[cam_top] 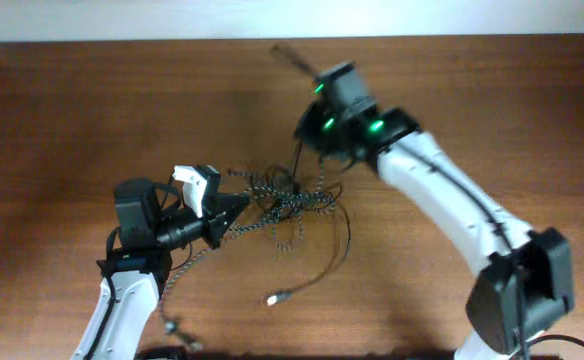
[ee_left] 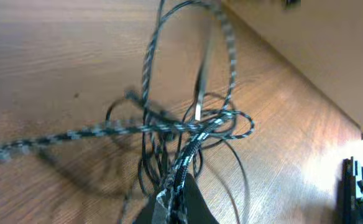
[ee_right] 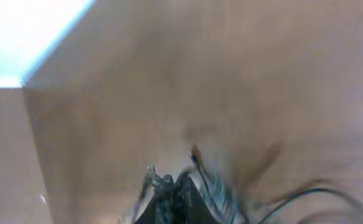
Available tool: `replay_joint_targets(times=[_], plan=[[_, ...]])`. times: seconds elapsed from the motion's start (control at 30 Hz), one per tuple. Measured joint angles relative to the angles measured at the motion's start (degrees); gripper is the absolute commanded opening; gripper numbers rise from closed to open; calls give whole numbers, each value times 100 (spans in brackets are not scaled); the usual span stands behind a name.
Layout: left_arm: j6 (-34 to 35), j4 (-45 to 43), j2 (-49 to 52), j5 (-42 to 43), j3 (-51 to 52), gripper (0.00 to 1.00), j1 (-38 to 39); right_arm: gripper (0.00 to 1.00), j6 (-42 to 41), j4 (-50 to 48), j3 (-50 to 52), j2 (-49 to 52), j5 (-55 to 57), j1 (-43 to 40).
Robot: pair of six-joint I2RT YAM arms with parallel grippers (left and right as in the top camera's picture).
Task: Untangle cables
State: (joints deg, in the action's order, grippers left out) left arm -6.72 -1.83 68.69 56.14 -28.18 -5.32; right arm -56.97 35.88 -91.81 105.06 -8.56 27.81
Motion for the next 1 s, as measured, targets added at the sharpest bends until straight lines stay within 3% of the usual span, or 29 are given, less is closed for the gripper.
replay_joint_targets(times=[0.1, 0.17, 0.2, 0.23, 0.27, 0.3, 0.47, 0.53, 0.57, 0.6, 0.67, 0.7, 0.77, 0.83, 0.87, 0.9, 0.93, 1.0], plan=[[-125, 140, -11, -354, 0, 0, 4, 4, 431, 352, -452, -520, 2, -1174], [-125, 313, -11, -1010, 2, 0, 4, 8, 907, 378, -487, -748, -708, -1635], [-33, 310, -11, -1270, 2, 0, 4, 35, 1156, 520, -505, -761, -1405, -1843], [98, 286, -11, -1410, 2, 0, 4, 50, 1239, 669, -505, -761, -1613, -1853], [275, 262, -11, -1497, 2, 25, 4, 57, 1443, 925, -511, -761, -1891, -1851], [380, 247, -11, -1530, 2, 100, 4, 58, 1665, 1274, -522, -763, -1967, -1834], [1561, 59, -13, -1556, 9, 99, 4, 62, 1996, 2844, -553, -761, -1386, -1797], [2358, -76, -13, -1325, 11, 99, 4, 62, 2190, 3099, -553, -761, -1137, -1797], [3366, 92, -22, -1187, 11, 99, 61, 63, 2297, 3143, -553, -761, -1058, -1797], [3783, 389, -31, -1200, -15, 99, 155, 63, 2378, 3147, -553, -761, -1027, -1797], [4942, 1504, -35, -1930, -50, 99, 584, 63, 2588, 3213, -553, -761, -964, -1797], [5322, 1816, -33, -2861, -20, 99, 1040, 63, 2636, 3248, -553, -761, -944, -1797], [4675, 1143, -26, -4133, 22, 99, 1825, 63, 2723, 3252, -553, -763, -940, -1797], [3683, 223, 162, -4977, 26, 99, 2594, 63, 2745, 3331, -553, -761, -922, -1797], [3526, -22, 273, -5139, 33, 99, 2815, 63, 2750, 3394, -551, -761, -920, -1797], [3362, -518, 544, -5320, 31, 68, 2944, 63, 2761, 3523, -551, -761, -925, -1797], [3281, -824, 782, -5418, 22, 9, 2959, 63, 2855, 3595, -546, -761, -922, -1797], [3187, -1303, 1318, -5469, 24, 8, 2959, 63, 2968, 3700, -544, -761, -922, -1797]])
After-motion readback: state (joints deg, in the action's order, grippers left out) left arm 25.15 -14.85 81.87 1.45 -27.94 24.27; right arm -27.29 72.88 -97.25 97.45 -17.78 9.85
